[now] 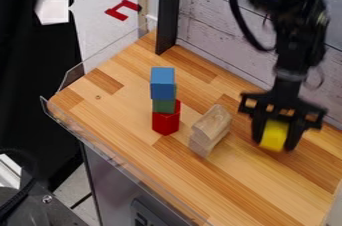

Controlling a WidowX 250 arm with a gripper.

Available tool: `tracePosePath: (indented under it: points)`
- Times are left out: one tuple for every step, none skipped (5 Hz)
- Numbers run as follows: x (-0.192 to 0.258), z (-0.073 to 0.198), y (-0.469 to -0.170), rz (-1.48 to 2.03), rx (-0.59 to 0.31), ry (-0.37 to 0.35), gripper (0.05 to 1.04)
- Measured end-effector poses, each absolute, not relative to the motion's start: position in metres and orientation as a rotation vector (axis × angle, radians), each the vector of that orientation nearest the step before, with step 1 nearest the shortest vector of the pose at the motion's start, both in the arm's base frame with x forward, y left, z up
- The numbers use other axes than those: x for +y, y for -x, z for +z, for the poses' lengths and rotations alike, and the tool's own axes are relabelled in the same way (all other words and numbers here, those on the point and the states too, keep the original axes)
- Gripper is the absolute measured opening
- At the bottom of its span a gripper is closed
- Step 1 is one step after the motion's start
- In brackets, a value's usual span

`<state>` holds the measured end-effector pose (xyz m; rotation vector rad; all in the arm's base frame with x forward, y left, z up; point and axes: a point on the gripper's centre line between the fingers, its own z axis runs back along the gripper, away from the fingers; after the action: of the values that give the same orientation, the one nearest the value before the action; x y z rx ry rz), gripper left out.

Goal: Place the yellow cube on top of blue block

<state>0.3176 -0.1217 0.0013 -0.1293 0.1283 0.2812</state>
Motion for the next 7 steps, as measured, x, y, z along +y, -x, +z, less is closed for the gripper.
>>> tracePosePath:
  points:
    - [-0.121, 0.052, -0.320, 0.285, -0.007, 0.128, 0.587]
    - [-0.113, 0.086, -0.317, 0.325, -0.091, 0.138, 0.587]
    - [-0.097, 0.089, -0.313, 0.399, -0.098, 0.145, 0.587]
    - [-0.074, 0.095, -0.307, 0.480, -0.117, 0.140, 0.587]
    - [-0.056, 0.104, -0.301, 0.542, -0.134, 0.114, 0.587]
    - [-0.039, 0.111, -0.297, 0.598, -0.147, 0.114, 0.587]
    - [-0.027, 0.111, -0.295, 0.638, -0.140, 0.110, 0.587]
